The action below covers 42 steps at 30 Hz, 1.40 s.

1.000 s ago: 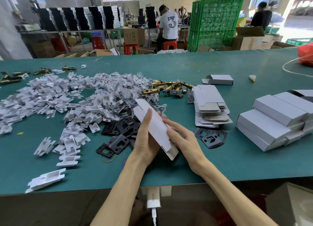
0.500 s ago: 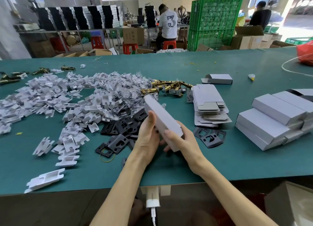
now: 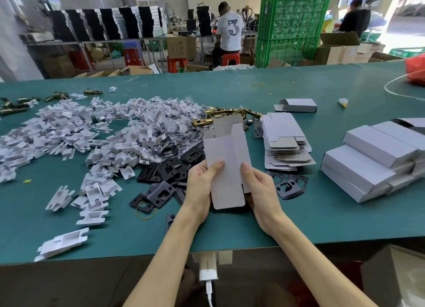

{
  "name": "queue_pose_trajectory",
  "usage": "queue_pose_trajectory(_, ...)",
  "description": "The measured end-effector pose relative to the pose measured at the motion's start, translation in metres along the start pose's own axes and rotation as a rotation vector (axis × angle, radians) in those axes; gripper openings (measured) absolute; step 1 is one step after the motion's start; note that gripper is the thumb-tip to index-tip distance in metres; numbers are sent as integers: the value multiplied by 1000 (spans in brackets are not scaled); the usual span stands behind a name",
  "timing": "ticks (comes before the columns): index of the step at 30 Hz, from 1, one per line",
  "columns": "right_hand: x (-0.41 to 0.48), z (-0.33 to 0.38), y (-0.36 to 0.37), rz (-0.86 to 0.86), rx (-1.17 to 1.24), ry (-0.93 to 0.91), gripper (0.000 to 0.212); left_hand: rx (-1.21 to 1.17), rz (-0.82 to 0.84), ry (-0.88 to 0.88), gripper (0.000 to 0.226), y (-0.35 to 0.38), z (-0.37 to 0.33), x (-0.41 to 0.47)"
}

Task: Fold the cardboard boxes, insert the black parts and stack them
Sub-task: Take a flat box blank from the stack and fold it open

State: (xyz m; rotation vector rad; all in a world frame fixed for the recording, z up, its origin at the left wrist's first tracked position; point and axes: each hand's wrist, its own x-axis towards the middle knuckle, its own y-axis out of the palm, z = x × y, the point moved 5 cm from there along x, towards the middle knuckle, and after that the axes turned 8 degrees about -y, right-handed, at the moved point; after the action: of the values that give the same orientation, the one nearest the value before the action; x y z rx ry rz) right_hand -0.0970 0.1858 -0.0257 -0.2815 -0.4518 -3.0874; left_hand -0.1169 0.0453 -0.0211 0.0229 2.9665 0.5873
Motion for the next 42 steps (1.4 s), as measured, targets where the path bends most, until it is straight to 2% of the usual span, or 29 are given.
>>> queue_pose_trajectory(2, 1, -2, -3, -30, 20, 16, 39, 1, -1, -32, 31, 1, 1, -1)
queue_pose_trajectory(5, 0, -4, -2, 14, -46, 34, 39, -28, -53, -90, 40, -3, 3, -1)
queue_pose_trajectory(8, 0, -3, -1, 13, -72, 17, 39, -41, -64, -101, 37, -3, 2, -1)
queue_pose_trajectory(12, 0, 3, -4, -57, -104, -64, 39, -27, -23, -93, 36, 1, 2, -2)
queue_pose_trajectory(17, 1, 4, -5, -74, -110, -64, 38, -58, 32, -87, 31, 1, -1, -5)
queue_pose_trajectory(19, 1, 3, -7, -108, -115, -90, 43, -44, 92, -112, 36, 4, -1, -7)
queue_pose_trajectory(22, 2, 0, -12, -172, -46, -61, 36, 7, 116, -175, 34, 13, 5, -9)
queue_pose_trajectory(29, 3, -2, -12, -128, -120, -92, 36, 40, 85, -164, 32, 8, 6, -6)
queue_pose_trajectory(34, 0, 0, 0, 11, -187, -84, 47, -19, -80, -184, 33, -7, 2, -3)
queue_pose_trajectory(37, -1, 1, -2, -23, -160, -53, 57, -31, 63, -259, 33, -1, 2, -7)
queue_pose_trajectory(39, 0, -1, -7, -68, -119, -25, 48, 25, 148, -300, 38, 7, 6, -11)
queue_pose_trajectory(42, 1, -3, -8, -59, -122, -28, 29, 63, 154, -295, 41, 9, 7, -10)
